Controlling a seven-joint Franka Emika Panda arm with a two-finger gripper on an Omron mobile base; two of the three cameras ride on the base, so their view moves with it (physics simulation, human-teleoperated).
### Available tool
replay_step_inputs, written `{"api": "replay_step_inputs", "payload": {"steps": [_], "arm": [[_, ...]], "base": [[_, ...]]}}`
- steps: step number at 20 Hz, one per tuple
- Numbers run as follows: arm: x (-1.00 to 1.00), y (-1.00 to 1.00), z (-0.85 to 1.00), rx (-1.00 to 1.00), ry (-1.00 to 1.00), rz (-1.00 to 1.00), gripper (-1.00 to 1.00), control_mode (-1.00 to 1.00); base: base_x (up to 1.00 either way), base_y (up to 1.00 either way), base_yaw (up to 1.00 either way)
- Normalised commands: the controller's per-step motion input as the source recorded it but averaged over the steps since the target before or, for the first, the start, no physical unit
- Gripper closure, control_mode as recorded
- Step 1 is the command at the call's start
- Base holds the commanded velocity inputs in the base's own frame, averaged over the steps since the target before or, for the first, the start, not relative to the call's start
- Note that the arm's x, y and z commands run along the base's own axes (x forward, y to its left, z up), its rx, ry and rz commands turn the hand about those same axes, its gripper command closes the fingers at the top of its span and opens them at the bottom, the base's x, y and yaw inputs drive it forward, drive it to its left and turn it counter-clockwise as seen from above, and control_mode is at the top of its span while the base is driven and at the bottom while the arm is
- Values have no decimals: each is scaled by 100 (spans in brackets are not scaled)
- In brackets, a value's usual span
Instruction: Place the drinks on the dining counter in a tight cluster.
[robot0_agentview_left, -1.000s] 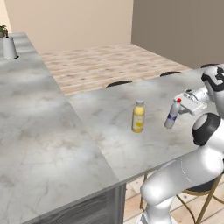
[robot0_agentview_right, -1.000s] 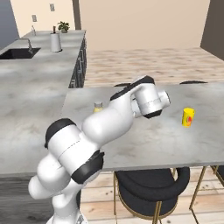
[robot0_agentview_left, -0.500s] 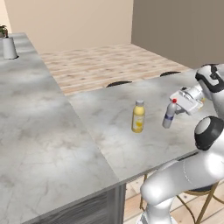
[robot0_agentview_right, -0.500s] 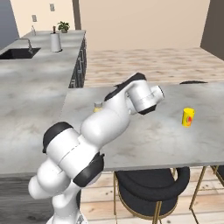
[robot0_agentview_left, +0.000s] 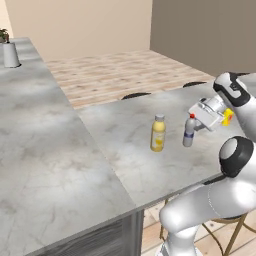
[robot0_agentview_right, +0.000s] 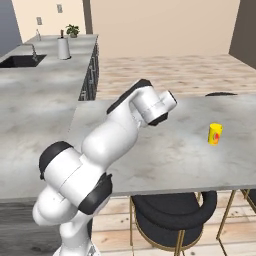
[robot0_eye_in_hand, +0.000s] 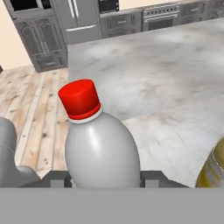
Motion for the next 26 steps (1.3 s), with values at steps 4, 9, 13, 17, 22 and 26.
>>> {"api": "replay_step_inputs", "payload": {"steps": [4,9,13,17,22,26], "arm": [[0,3,0,-6,0,0,100,-100],[7,0,-3,0,2,0,100,-100],[19,0,-24,0,6,0,100,-100],[13,-2,-21,0,4,0,100,-100],[5,-22,-12,4,1,0,100,-100],[2,-47,-1,13,0,0,100,-100]], "base": [[0,0,0],[0,0,0],[0,0,0],[0,0,0],[0,0,0],[0,0,0]]}}
